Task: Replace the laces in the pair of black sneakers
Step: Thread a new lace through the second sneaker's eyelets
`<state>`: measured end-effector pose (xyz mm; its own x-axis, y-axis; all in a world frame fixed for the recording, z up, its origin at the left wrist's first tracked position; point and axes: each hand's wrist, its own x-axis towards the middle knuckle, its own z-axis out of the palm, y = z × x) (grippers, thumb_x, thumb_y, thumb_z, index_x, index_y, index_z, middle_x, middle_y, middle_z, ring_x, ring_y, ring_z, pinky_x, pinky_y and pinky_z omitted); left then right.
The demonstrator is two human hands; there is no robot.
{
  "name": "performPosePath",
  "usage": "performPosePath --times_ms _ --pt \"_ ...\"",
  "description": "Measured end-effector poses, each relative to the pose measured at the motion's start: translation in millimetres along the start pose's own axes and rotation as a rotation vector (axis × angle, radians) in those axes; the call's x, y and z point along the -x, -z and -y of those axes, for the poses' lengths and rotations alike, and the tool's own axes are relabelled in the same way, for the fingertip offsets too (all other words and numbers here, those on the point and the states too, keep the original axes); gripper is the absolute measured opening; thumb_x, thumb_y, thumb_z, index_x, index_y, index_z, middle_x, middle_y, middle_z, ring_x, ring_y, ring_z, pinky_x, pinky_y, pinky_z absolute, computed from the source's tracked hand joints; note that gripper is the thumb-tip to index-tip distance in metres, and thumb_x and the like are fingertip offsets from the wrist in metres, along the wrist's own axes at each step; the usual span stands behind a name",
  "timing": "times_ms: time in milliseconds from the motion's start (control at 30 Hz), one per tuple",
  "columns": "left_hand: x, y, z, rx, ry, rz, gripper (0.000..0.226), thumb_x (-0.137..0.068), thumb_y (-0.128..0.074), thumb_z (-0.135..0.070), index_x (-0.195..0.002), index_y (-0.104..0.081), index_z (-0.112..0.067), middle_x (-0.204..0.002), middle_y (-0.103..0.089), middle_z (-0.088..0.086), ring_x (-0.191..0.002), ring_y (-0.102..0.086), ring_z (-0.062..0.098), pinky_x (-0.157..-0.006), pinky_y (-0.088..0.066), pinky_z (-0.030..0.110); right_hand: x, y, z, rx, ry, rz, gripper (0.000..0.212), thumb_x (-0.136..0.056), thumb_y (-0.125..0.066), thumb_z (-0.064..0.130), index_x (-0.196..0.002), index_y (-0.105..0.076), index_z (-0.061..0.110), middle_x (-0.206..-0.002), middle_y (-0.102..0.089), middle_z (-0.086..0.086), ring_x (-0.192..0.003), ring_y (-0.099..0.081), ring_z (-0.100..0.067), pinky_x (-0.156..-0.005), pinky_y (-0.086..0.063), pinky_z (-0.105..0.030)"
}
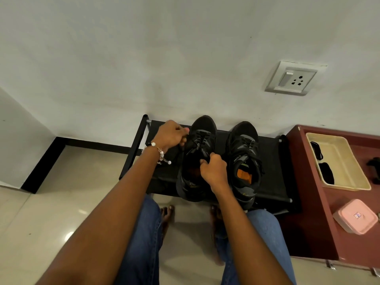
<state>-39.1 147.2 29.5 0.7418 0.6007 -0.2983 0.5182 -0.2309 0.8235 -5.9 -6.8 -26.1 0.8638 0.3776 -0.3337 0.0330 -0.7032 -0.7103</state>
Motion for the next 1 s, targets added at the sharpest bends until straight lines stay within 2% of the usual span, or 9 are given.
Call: performPosePath --times_ms 100,200,333,433,500,600,767,867,1000 --pt "14 20 -27 0.327 -0.014 -0.012 0.016 -0.093 -0.062 -0.011 -0.098 -0.067 0.004 -0.067 -0.062 0.008 -0.052 -0.060 0.012 -0.057 -0.054 0.020 4 4 6 -0.025 0.129 -0.133 0.031 -0.094 -0.059 0.020 -0.121 -0.058 0.005 -0.117 -0.062 -0.013 -0.111 -0.059 -0.030 -0.091 -0.053 -0.041" --pt "29 40 -59 0.463 -0.087 0.026 0.017 -0.094 -0.059 -0.010 -0.102 -0.068 0.003 -0.077 -0.068 0.013 -0.063 -0.066 0.020 -0.069 -0.060 0.028 12 13 20 -0.189 0.356 -0.279 0.033 -0.093 -0.061 0.021 -0.125 -0.062 0.009 -0.119 -0.065 -0.007 -0.114 -0.059 -0.021 -0.098 -0.050 -0.040" --pt "50 54 -96 0.553 -0.101 0.116 0.019 -0.096 -0.056 -0.014 -0.105 -0.068 -0.001 -0.093 -0.074 0.015 -0.083 -0.073 0.027 -0.079 -0.059 0.033 32 20 53 -0.460 0.448 -0.064 0.042 -0.090 -0.068 0.031 -0.126 -0.060 0.012 -0.121 -0.065 0.001 -0.112 -0.061 -0.010 -0.096 -0.052 -0.029" --pt "56 56 -111 0.725 -0.030 0.214 0.023 -0.098 -0.051 -0.011 -0.111 -0.064 0.003 -0.102 -0.072 0.020 -0.092 -0.072 0.029 -0.083 -0.059 0.037 36 16 77 -0.608 0.434 0.055 0.044 -0.085 -0.071 0.042 -0.120 -0.062 0.018 -0.117 -0.067 -0.004 -0.113 -0.062 -0.018 -0.099 -0.051 -0.040" --pt "59 56 -116 0.834 0.009 0.248 0.023 -0.098 -0.051 -0.008 -0.114 -0.061 0.005 -0.107 -0.070 0.023 -0.096 -0.071 0.031 -0.086 -0.057 0.038 40 22 88 -0.641 0.465 0.062 0.025 -0.090 -0.067 0.033 -0.107 -0.066 0.014 -0.098 -0.072 -0.006 -0.097 -0.068 -0.021 -0.093 -0.054 -0.045" --pt "54 59 -118 1.017 0.039 0.180 0.021 -0.097 -0.049 -0.002 -0.115 -0.058 0.005 -0.111 -0.067 0.022 -0.101 -0.069 0.029 -0.091 -0.054 0.036 47 37 89 -0.654 0.473 0.060 0.023 -0.099 -0.055 0.024 -0.099 -0.068 0.006 -0.069 -0.067 -0.002 -0.067 -0.063 -0.016 -0.070 -0.055 -0.033" --pt "43 61 -96 1.072 0.052 -0.076 0.030 -0.093 -0.045 0.008 -0.119 -0.057 0.000 -0.098 -0.064 0.012 -0.099 -0.059 0.024 -0.094 -0.046 0.032 49 71 59 -0.746 0.383 0.025 0.027 -0.102 -0.048 0.024 -0.101 -0.068 0.007 -0.060 -0.045 0.000 -0.050 -0.039 -0.008 -0.045 -0.034 -0.021" --pt "47 53 -81 0.964 0.100 -0.115 0.035 -0.094 -0.045 0.008 -0.127 -0.054 0.002 -0.126 -0.061 0.017 -0.118 -0.059 0.026 -0.099 -0.046 0.036 41 85 52 -0.683 0.341 -0.023 0.027 -0.102 -0.049 0.028 -0.102 -0.068 0.009 -0.062 -0.047 -0.002 -0.046 -0.036 -0.006 -0.042 -0.031 -0.021" --pt "61 44 -80 1.073 0.122 -0.034 0.025 -0.095 -0.045 0.010 -0.117 -0.055 0.008 -0.109 -0.062 0.019 -0.103 -0.067 0.036 -0.088 -0.055 0.044 31 83 54 -0.606 0.243 -0.037 0.017 -0.096 -0.060 0.028 -0.098 -0.066 0.012 -0.074 -0.062 -0.002 -0.059 -0.055 -0.011 -0.057 -0.051 -0.029"
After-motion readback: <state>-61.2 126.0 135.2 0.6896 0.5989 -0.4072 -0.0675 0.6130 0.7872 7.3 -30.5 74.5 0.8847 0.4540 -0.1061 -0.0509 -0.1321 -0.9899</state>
